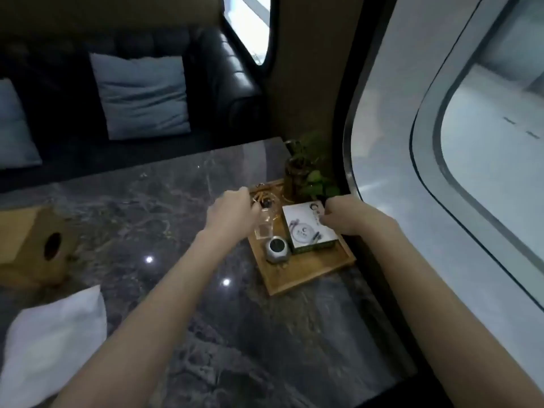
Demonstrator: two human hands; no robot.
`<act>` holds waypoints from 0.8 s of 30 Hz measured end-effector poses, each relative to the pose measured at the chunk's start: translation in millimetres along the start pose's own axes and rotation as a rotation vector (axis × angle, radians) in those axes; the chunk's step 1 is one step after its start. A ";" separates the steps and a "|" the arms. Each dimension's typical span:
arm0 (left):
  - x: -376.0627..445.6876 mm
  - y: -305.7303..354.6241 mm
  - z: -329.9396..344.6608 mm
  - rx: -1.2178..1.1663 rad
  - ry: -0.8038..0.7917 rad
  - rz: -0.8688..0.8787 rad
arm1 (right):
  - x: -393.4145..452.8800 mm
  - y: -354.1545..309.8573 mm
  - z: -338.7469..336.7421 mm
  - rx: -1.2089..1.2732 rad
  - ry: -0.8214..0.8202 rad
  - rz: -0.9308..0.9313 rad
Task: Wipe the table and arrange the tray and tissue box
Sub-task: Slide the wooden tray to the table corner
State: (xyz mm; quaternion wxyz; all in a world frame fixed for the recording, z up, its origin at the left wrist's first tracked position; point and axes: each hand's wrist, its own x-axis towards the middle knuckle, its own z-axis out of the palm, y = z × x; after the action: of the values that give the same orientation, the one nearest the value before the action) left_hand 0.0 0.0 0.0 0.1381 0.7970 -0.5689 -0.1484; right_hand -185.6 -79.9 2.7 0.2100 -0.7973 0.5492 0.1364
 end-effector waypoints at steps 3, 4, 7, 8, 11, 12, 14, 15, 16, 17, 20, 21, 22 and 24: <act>-4.6 -7.9 37.2 -0.106 0.043 -0.067 | 0.9 16.5 36.3 0.112 0.036 0.056; -10.1 -11.1 53.1 -0.154 0.054 -0.082 | 0.7 20.9 51.6 0.152 0.083 0.054; -24.1 -17.1 95.3 -0.184 -0.017 -0.148 | 7.3 33.0 92.5 0.319 0.191 0.085; -28.8 -18.4 105.9 -0.173 -0.047 -0.176 | 4.8 33.3 100.8 0.359 0.230 0.108; -45.0 -17.9 129.4 -0.209 -0.081 -0.197 | 0.3 39.8 128.3 0.372 0.356 0.185; -48.4 -17.1 133.8 -0.225 -0.073 -0.195 | 0.0 42.8 134.8 0.385 0.378 0.201; -51.8 -16.8 141.4 -0.272 -0.051 -0.223 | 3.5 50.1 145.4 0.396 0.368 0.225; -52.8 -16.2 144.0 -0.300 -0.033 -0.248 | 5.5 53.0 148.6 0.396 0.350 0.237; -53.2 -15.7 147.5 -0.325 -0.006 -0.273 | 7.0 54.4 149.7 0.401 0.340 0.248; -53.6 -15.3 150.5 -0.345 0.022 -0.295 | 8.9 55.3 149.8 0.407 0.342 0.262; -53.7 -13.9 154.9 -0.394 0.032 -0.368 | 15.2 54.3 144.0 0.317 0.372 0.300; -53.1 -14.0 154.9 -0.405 0.020 -0.390 | 18.1 53.2 141.0 0.267 0.363 0.321; -51.8 -14.4 154.6 -0.411 0.013 -0.408 | 20.7 51.9 137.7 0.220 0.346 0.342; -49.0 -15.1 153.0 -0.406 0.018 -0.418 | 23.6 48.7 131.5 0.144 0.299 0.368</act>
State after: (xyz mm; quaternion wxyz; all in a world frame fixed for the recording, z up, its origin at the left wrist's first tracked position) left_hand -62.2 43.4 -142.4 0.2661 0.8544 -0.3496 -0.2775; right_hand -220.8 -50.5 -131.9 0.1541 -0.6780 0.7186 0.0133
